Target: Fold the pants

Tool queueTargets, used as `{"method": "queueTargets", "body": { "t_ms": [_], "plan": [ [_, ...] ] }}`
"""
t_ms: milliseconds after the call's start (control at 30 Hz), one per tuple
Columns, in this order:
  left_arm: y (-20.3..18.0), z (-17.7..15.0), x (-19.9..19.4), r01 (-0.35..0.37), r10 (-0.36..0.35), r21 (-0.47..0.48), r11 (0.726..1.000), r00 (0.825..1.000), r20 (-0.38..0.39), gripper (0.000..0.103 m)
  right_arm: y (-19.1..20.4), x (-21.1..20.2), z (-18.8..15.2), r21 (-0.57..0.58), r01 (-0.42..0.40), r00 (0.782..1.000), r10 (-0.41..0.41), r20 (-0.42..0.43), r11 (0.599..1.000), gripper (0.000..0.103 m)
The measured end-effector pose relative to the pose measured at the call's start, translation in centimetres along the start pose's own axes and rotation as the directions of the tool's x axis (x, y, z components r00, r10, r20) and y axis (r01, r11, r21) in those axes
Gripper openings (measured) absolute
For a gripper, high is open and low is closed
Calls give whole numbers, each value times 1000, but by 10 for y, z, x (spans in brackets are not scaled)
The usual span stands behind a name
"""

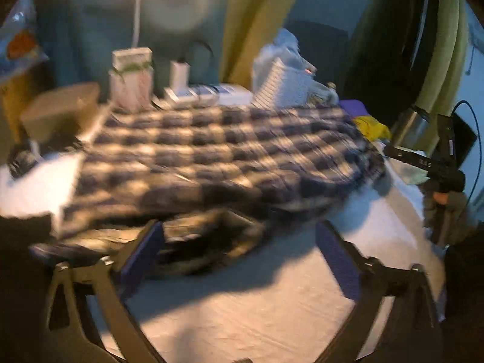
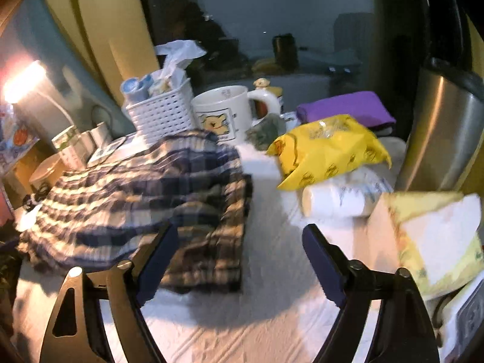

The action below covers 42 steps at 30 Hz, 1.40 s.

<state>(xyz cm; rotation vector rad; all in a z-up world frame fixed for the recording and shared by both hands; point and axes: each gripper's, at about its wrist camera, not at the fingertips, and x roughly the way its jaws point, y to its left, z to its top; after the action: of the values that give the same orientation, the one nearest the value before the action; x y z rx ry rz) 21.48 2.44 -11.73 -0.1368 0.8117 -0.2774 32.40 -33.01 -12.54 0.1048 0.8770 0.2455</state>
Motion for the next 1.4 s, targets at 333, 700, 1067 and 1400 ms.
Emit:
{"method": "queueTargets", "body": {
  "t_ms": [333, 700, 1067, 1400],
  "plan": [
    [2, 0, 29, -3, -2, -117, 993, 999, -43, 64, -3, 14, -7, 45, -139, 989, 141, -41, 989, 66],
    [7, -5, 43, -66, 56, -184, 981, 997, -59, 4, 9, 37, -17, 21, -123, 982, 124, -142, 992, 30],
    [-13, -28, -1, -37, 26, -185, 982, 998, -63, 3, 17, -4, -8, -169, -95, 992, 80, -95, 981, 27],
    [-33, -64, -12, -8, -17, -173, 985, 989, -148, 4, 1, -26, -25, -237, 3, 994, -29, -104, 971, 27]
  ]
}}
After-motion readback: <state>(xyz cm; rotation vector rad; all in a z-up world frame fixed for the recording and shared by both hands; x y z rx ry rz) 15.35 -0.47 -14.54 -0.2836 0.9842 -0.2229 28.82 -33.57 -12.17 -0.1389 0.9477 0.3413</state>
